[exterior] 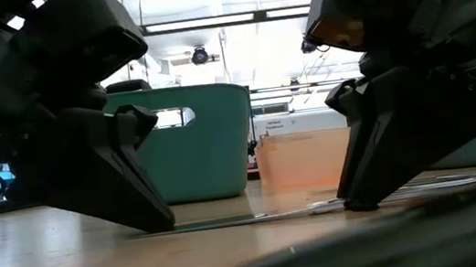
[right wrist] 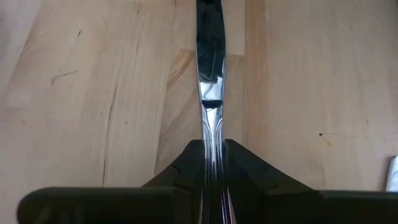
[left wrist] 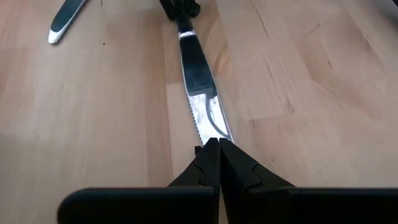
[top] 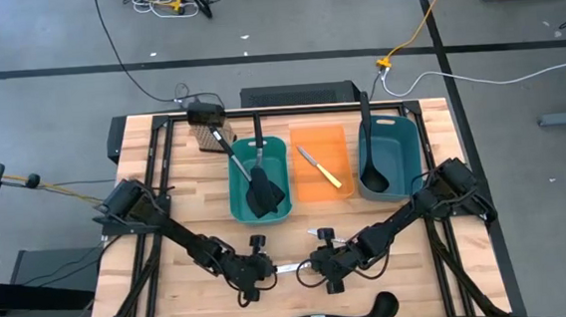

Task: Pick & Place Kitchen Items
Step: Put the bottom silver table knife into the orange bin

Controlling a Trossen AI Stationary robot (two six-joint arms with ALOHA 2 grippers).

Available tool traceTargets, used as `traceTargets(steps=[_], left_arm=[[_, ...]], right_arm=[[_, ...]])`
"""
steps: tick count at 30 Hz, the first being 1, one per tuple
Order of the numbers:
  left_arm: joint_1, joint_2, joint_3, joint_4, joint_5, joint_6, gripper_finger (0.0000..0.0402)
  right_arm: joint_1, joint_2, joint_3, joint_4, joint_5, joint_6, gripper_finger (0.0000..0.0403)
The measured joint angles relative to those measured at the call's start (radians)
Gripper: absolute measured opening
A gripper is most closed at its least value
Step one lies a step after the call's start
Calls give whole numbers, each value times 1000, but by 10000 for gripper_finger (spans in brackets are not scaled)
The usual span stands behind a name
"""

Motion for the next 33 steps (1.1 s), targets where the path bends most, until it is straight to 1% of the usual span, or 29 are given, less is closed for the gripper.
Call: traceTargets(steps=[5, 9, 12, 18, 22, 25, 28, 32, 33], left_arm=[[1, 0, 3, -10, 39, 13, 2], [1, 0, 4, -29, 57, 13, 2], [1, 0, 4, -42, 80, 7, 2], [0, 0, 3, -58, 86, -11, 1], [1, 1, -2, -59, 85, -11, 1], [6, 1, -3, -63, 76, -12, 1], [6, 2, -3, -62, 76, -6, 1], [6, 2, -3, -62, 73, 0, 1], [6, 2, -4, -62, 72, 0, 1]], right_arm=[[0, 0, -1, 4, 0, 0, 69], [0, -13, -2, 12, -1, 3, 78], [0, -44, -4, 7, -3, 3, 92], [0, -129, -6, -58, -15, -20, 127], [0, -137, -5, -127, -18, -12, 151], [-4, -137, -4, -136, -68, -14, 168], [-10, -138, -4, -139, -76, -14, 179], [-35, -138, -4, -183, -154, -13, 181], [-42, -138, -4, -198, -158, -10, 180]])
